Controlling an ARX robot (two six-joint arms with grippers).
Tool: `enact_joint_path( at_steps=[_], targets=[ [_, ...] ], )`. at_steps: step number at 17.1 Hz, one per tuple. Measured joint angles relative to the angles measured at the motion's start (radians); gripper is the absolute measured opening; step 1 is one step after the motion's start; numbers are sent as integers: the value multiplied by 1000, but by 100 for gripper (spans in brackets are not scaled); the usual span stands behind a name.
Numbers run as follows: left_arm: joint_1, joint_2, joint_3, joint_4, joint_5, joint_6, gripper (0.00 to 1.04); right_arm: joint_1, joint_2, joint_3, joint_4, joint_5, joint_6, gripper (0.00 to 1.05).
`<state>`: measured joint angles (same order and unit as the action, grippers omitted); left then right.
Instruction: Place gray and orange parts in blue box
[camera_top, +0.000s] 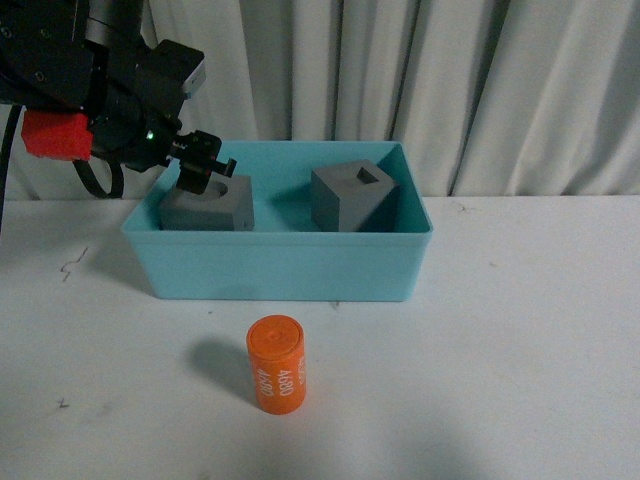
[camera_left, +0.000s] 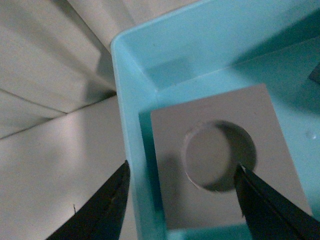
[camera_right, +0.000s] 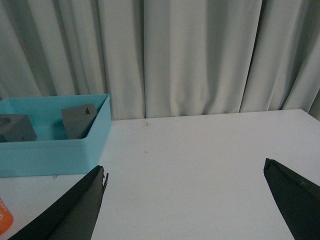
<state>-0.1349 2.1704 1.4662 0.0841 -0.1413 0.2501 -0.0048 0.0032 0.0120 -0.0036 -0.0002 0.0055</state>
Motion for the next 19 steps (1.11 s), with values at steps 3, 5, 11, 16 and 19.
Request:
enact_joint_path(
  at_steps=[3, 5, 11, 16, 19],
  targets=[
    [148, -779, -505, -378, 536, -444, 98, 0, 0, 0, 0, 0, 0, 98],
    [200, -1311, -1009, -443, 426, -444, 95, 0, 0, 0, 0, 0, 0, 98],
    [135, -1608, -1368, 394, 142, -269, 36, 0, 0, 0, 0, 0, 0, 98],
    [135, -1729, -1417, 304, 141, -266, 2, 0, 0, 0, 0, 0, 0, 98],
    [135, -1780, -1453, 318, 141, -266, 2, 0, 0, 0, 0, 0, 0, 98]
  ],
)
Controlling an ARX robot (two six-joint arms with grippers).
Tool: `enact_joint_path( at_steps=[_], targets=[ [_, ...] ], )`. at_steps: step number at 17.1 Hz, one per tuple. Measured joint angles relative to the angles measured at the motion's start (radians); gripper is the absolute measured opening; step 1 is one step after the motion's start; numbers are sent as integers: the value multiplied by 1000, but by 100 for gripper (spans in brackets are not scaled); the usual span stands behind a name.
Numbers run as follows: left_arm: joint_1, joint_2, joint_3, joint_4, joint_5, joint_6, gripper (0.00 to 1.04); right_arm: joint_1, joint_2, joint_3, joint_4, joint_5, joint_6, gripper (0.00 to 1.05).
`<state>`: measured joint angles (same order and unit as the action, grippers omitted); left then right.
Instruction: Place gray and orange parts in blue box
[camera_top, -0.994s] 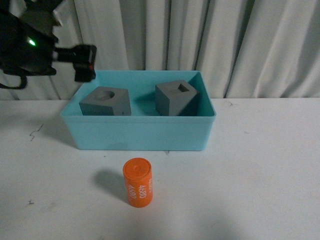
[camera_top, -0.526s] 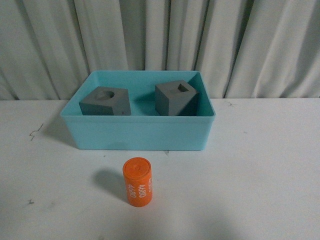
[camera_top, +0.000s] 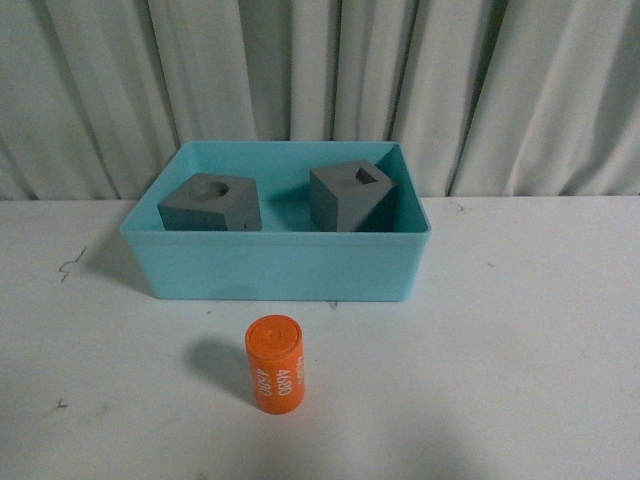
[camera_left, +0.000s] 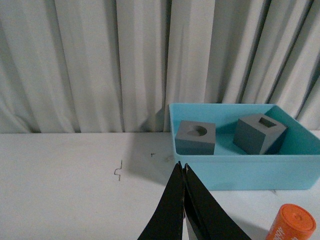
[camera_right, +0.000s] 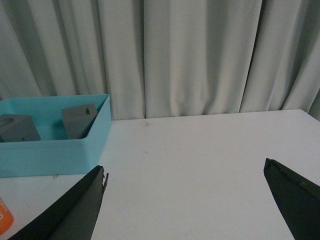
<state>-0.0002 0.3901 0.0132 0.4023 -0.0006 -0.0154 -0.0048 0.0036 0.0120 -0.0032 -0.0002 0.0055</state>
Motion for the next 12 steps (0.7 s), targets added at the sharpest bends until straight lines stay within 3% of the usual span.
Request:
enact_joint_path(
  at_steps=[3, 8, 12],
  targets=[
    [0, -141, -3, -155, 0, 0, 2, 0, 0, 0, 0, 0, 0, 98],
    [0, -224, -3, -236, 0, 0, 2, 0, 0, 0, 0, 0, 0, 98],
    [0, -364, -3, -416, 1, 0, 2, 0, 0, 0, -1, 0, 0, 98]
  ],
)
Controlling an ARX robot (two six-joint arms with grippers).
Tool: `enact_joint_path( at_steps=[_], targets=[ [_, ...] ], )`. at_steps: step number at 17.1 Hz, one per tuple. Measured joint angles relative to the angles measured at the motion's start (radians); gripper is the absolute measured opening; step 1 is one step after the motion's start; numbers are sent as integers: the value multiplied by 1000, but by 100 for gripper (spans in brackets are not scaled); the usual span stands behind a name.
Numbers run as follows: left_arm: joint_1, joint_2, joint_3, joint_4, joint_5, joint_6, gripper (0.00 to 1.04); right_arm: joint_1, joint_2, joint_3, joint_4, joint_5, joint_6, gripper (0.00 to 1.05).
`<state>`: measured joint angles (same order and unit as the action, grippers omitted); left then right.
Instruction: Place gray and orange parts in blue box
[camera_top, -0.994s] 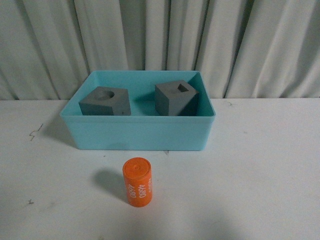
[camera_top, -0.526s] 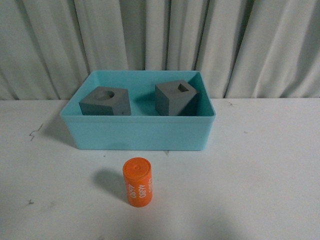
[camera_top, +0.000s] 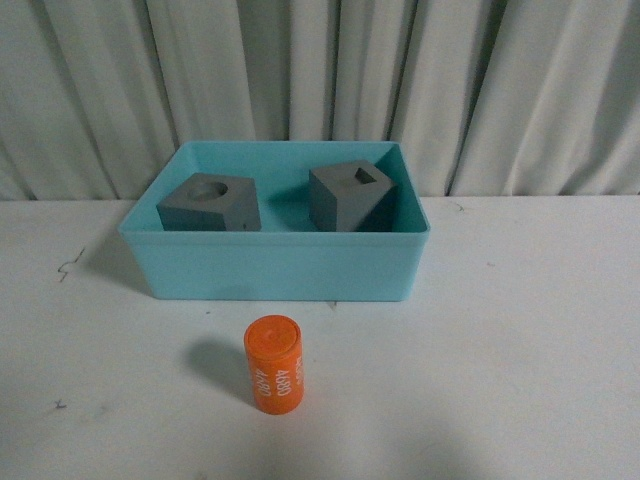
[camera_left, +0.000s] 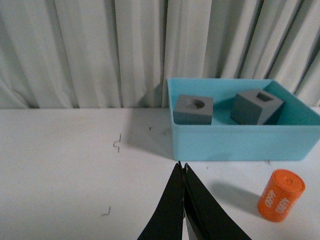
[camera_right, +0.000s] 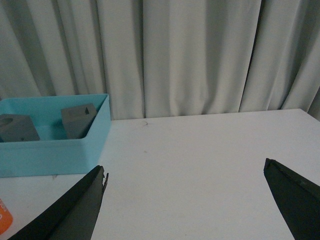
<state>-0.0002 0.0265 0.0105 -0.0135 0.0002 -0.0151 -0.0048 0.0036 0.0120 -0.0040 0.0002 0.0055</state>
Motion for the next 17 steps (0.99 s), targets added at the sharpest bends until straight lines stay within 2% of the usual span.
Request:
enact_joint_path(
  at_steps=[7, 8, 15, 17],
  targets=[
    [0, -20, 0, 10, -2, 0, 2, 0, -1, 0, 1, 0, 0, 98],
    [0, -20, 0, 10, -1, 0, 12, 0, -1, 0, 1, 0, 0, 98],
    [0, -20, 0, 10, -1, 1, 100, 0, -1, 0, 1, 0, 0, 98],
    [0, -20, 0, 10, -1, 1, 98, 0, 0, 0, 1, 0, 0, 98]
  ],
)
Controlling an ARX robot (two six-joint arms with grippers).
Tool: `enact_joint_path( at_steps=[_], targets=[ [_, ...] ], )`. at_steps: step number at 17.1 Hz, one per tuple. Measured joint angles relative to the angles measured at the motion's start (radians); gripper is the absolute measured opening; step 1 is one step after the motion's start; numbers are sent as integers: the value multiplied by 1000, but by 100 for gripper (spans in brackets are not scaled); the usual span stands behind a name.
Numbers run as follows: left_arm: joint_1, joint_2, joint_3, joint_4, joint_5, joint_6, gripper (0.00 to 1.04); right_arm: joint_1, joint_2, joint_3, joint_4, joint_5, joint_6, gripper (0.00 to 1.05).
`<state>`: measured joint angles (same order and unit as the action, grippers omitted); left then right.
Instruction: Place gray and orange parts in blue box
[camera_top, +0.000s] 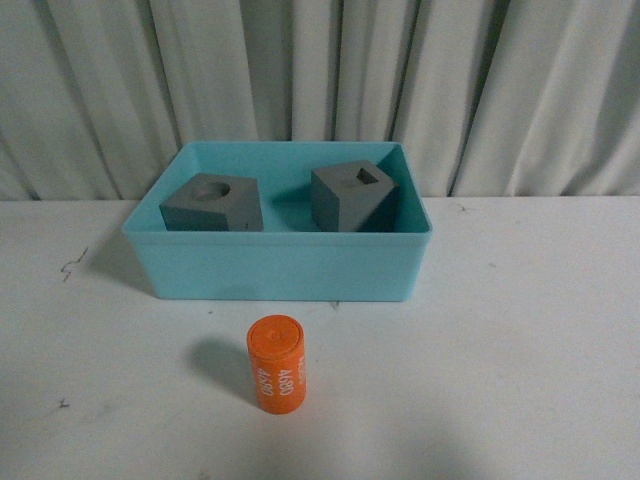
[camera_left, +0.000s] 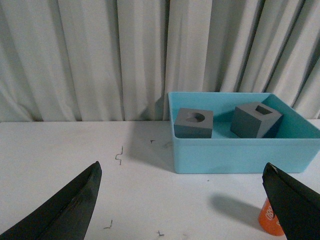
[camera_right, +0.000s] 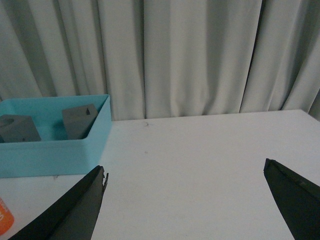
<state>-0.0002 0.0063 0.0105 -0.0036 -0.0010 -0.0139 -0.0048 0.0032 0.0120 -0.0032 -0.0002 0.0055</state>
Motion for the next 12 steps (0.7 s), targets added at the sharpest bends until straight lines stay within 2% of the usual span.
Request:
enact_joint_path(
  at_steps=[1, 2, 3, 4, 5, 6, 7, 9, 12],
  targets=[
    [0, 0, 0, -1, 0, 0, 98, -25, 80, 69, -201, -10, 44, 98],
    [0, 0, 0, 0, 2, 0, 98, -137, 259, 130, -247, -87, 52, 98],
    [0, 0, 0, 1, 0, 0, 98, -333, 476, 184, -113, -225, 35, 98],
    [0, 0, 0, 0, 0, 0, 98, -454, 659, 253, 28, -363, -18, 98],
    [0, 0, 0, 0, 0, 0, 98, -526, 895, 377, 197, -517, -98, 98],
    [0, 0, 0, 0, 0, 0, 98, -511, 1060, 473, 268, -611, -170, 98],
    [0, 0, 0, 0, 0, 0, 98, -455, 1217, 561, 219, -694, -271, 98],
    [0, 0, 0, 0, 0, 0, 98, -304, 1426, 621, 70, -759, -494, 98],
    [0, 0, 0, 0, 0, 0, 98, -91, 1524, 715, -108, -825, -781, 98]
  ],
)
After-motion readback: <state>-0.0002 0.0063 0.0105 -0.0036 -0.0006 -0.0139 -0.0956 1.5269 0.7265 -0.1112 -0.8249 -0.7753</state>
